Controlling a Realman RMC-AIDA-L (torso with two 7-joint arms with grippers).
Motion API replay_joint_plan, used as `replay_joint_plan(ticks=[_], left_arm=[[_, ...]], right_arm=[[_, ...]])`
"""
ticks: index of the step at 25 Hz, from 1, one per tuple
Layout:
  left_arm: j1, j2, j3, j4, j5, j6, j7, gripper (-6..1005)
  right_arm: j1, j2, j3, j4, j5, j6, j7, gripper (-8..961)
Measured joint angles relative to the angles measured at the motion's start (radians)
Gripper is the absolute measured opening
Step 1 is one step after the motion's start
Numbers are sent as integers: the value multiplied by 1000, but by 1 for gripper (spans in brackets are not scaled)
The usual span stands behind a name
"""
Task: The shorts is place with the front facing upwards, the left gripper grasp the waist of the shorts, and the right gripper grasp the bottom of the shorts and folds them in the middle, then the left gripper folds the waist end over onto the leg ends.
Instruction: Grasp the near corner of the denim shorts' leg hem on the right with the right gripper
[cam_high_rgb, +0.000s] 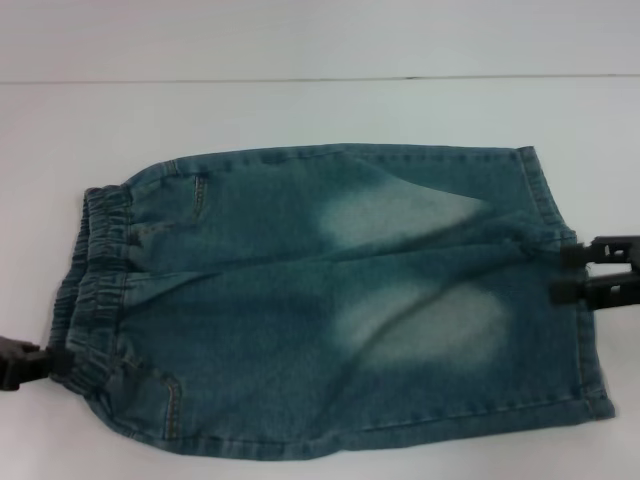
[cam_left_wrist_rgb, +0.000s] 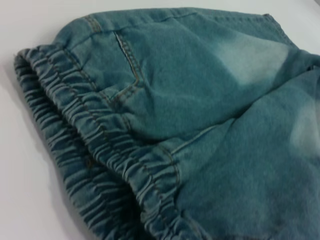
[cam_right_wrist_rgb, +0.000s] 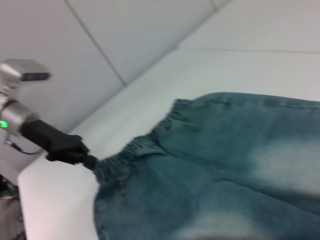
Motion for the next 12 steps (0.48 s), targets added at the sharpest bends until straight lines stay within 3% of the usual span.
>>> replay_joint_plan(ticks=[6, 12], left_arm=[[-27, 0, -1, 7, -1, 1, -42, 20], [-50, -3, -20, 9, -2, -8, -60, 20]], right_arm=[[42, -22, -6, -142, -215, -69, 95, 878], [64, -21, -12, -220, -409, -113, 111, 871]])
